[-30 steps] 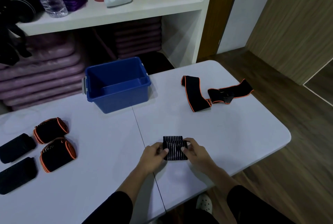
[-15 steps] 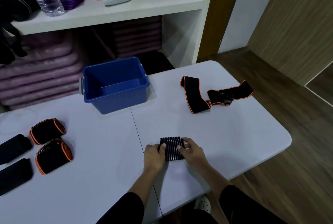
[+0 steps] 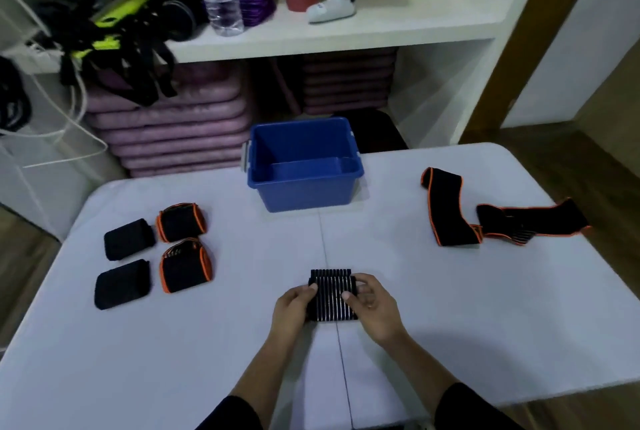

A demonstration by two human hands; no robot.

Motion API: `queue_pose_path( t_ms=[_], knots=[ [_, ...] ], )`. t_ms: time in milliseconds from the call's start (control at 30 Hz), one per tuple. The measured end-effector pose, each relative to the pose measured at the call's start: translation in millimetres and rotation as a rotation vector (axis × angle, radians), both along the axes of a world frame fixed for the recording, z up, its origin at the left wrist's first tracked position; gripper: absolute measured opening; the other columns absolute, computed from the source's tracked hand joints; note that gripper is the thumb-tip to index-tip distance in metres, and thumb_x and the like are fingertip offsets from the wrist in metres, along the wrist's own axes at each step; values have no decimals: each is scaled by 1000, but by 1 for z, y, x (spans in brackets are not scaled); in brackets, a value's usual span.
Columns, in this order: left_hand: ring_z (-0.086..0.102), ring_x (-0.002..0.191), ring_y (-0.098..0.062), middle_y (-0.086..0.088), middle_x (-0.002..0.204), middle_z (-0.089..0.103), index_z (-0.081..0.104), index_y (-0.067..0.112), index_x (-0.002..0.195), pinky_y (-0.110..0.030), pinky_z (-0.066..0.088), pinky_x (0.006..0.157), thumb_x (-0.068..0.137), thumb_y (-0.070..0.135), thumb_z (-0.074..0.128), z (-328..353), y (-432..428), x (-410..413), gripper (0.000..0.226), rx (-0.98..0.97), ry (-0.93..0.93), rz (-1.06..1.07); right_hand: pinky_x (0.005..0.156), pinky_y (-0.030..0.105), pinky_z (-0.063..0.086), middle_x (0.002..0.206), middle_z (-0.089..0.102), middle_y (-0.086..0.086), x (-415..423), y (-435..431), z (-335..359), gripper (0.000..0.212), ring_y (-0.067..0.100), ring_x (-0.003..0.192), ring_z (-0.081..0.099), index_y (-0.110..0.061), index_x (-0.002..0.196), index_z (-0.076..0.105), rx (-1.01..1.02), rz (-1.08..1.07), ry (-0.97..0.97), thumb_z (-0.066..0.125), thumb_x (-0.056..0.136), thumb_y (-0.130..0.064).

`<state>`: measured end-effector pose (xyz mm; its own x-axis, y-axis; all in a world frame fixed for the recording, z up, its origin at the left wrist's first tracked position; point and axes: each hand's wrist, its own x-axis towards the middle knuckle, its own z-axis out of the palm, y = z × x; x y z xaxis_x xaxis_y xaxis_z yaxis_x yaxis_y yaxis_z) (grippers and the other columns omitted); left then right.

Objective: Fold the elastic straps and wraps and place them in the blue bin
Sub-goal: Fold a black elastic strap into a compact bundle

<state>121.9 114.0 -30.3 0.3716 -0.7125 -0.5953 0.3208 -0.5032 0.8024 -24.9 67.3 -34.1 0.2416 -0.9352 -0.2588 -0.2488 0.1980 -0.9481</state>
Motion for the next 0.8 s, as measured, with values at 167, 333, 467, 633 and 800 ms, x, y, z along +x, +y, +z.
queue_pose_path(
  t_ms=[167,333,467,633,800],
  knots=[
    [65,89,-28,-19,95,70,68,0,94,-37,51,76,88,21,57,2,49,79,25,-5,-57,277,65,3,45,91,59,-4,91,26,0,30,8,80,58,-10,112,59,67,213,-30,68,83,-11],
    [66,93,-29,-17,95,71,68,2,94,-40,53,85,89,21,57,6,105,150,23,25,-138,512,64,1,44,105,60,2,181,62,-2,31,6,86,59,-14,116,56,141,410,-28,64,86,-13],
    [67,91,-26,-9,90,72,69,11,88,-47,51,91,88,29,60,0,139,195,20,93,-253,640,62,-4,40,103,57,2,243,81,0,33,-5,80,53,-10,120,54,118,555,10,62,88,-10],
    [61,88,-22,-5,90,67,66,10,100,-31,46,77,92,31,53,-6,151,235,25,201,-437,710,63,-3,40,113,60,7,299,94,-7,35,5,87,56,-10,123,53,97,647,66,60,89,-12],
    [60,95,-22,-9,103,69,65,10,110,-27,42,82,93,32,52,-19,151,261,31,307,-563,632,71,9,42,117,62,8,325,97,-20,37,10,90,55,-11,126,52,36,663,145,58,90,-13]
  ],
)
